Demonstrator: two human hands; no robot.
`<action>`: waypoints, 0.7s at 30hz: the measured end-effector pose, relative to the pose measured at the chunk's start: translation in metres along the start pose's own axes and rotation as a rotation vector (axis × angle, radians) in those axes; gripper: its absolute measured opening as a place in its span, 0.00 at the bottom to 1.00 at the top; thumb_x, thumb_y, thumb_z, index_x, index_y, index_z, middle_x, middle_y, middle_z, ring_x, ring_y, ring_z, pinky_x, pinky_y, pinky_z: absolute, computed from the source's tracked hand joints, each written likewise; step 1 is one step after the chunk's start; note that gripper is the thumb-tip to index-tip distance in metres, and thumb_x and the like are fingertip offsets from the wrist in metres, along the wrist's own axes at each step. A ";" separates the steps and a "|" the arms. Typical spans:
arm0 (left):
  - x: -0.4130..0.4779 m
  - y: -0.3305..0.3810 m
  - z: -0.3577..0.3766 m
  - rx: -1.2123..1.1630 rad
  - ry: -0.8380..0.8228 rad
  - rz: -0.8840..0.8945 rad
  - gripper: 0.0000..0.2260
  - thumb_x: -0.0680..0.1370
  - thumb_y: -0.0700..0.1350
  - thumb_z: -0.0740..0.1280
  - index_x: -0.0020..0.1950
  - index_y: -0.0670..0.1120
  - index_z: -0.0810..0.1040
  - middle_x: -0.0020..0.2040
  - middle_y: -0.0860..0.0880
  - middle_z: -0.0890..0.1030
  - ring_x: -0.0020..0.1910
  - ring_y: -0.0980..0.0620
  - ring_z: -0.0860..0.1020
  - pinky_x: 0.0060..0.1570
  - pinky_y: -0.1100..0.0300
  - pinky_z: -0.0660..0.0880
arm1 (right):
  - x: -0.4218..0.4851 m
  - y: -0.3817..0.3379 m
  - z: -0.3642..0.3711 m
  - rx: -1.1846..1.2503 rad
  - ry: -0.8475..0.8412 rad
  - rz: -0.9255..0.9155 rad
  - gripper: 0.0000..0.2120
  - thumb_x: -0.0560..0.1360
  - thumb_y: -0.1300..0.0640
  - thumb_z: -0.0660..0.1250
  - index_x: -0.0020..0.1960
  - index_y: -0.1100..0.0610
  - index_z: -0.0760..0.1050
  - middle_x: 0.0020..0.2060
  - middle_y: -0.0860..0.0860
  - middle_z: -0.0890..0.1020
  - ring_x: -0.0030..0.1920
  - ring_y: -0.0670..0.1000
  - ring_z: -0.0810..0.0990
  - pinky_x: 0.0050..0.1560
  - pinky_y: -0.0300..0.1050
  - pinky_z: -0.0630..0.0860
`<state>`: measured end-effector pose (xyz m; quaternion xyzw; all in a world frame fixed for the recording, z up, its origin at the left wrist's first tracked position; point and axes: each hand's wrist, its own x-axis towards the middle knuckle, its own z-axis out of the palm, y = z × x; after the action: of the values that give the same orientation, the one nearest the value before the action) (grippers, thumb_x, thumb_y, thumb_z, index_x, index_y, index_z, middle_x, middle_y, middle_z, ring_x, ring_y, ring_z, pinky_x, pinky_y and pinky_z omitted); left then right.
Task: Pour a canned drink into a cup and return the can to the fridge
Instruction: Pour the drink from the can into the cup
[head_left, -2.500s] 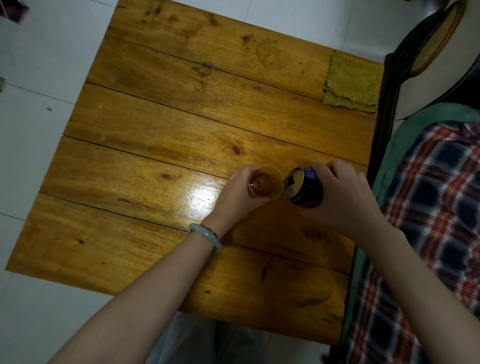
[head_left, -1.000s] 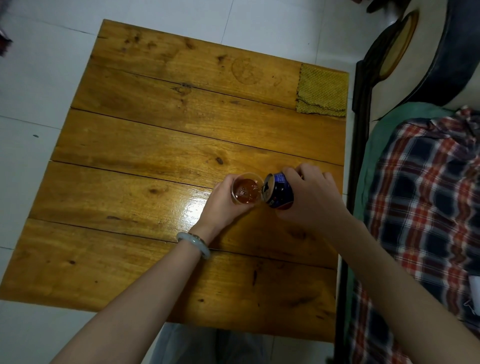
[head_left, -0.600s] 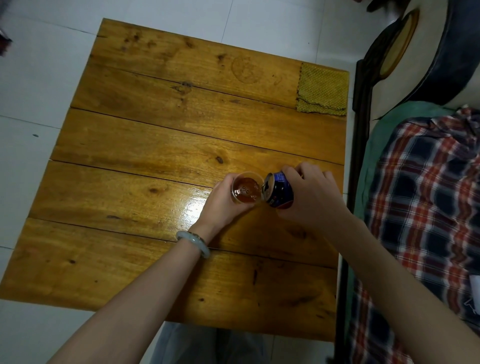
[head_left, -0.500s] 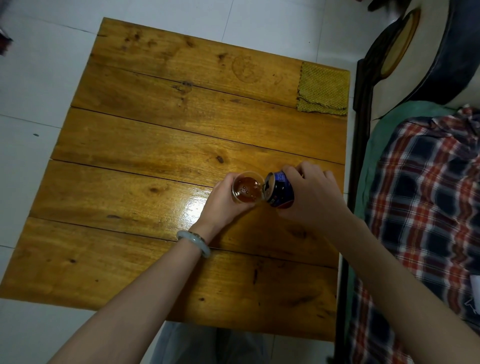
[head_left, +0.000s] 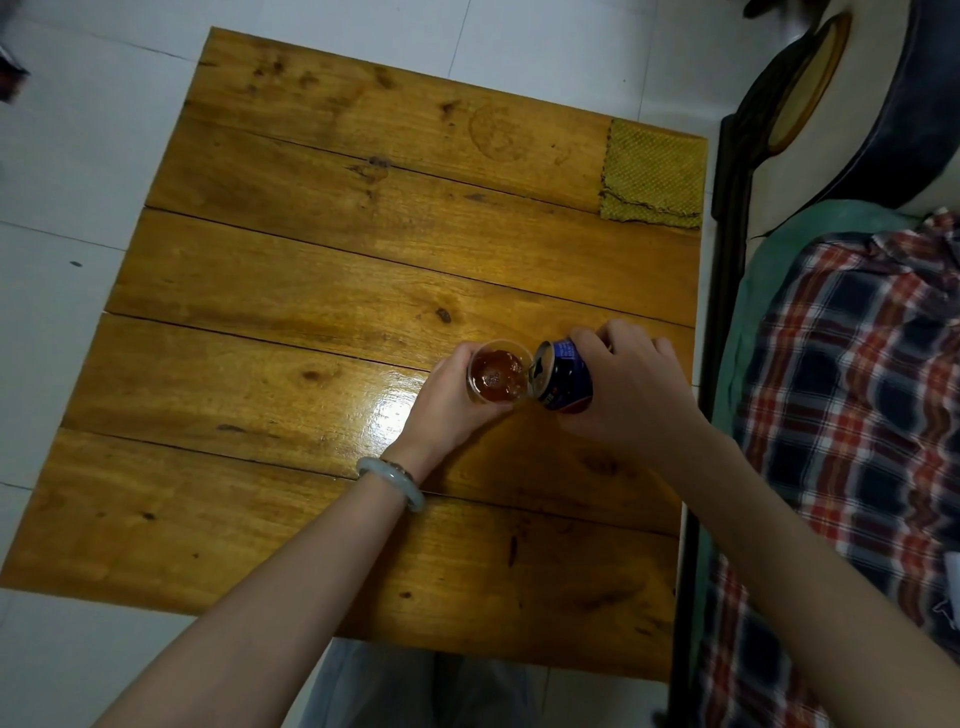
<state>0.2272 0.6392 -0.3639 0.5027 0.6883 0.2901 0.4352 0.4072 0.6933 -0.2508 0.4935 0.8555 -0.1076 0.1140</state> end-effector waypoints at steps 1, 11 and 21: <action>0.000 0.000 0.000 0.001 -0.003 -0.001 0.29 0.64 0.49 0.79 0.60 0.53 0.70 0.56 0.54 0.77 0.57 0.55 0.74 0.53 0.63 0.72 | 0.000 0.000 0.000 0.002 0.001 -0.001 0.35 0.64 0.42 0.71 0.66 0.54 0.66 0.54 0.54 0.72 0.54 0.53 0.71 0.54 0.49 0.66; 0.000 0.000 0.000 0.010 -0.003 0.004 0.28 0.64 0.49 0.79 0.60 0.52 0.70 0.56 0.53 0.77 0.57 0.54 0.74 0.53 0.59 0.74 | 0.002 0.000 0.002 0.014 0.008 -0.002 0.35 0.64 0.41 0.71 0.66 0.53 0.66 0.54 0.54 0.72 0.54 0.53 0.70 0.55 0.49 0.65; 0.000 0.002 -0.002 0.045 -0.020 -0.012 0.31 0.64 0.48 0.79 0.62 0.51 0.70 0.58 0.52 0.77 0.60 0.51 0.73 0.57 0.53 0.74 | 0.001 0.002 0.009 0.106 0.032 0.020 0.34 0.64 0.42 0.72 0.65 0.53 0.67 0.54 0.53 0.73 0.54 0.52 0.70 0.53 0.48 0.65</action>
<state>0.2268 0.6398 -0.3613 0.5111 0.6932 0.2668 0.4325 0.4091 0.6924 -0.2601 0.5091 0.8453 -0.1438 0.0748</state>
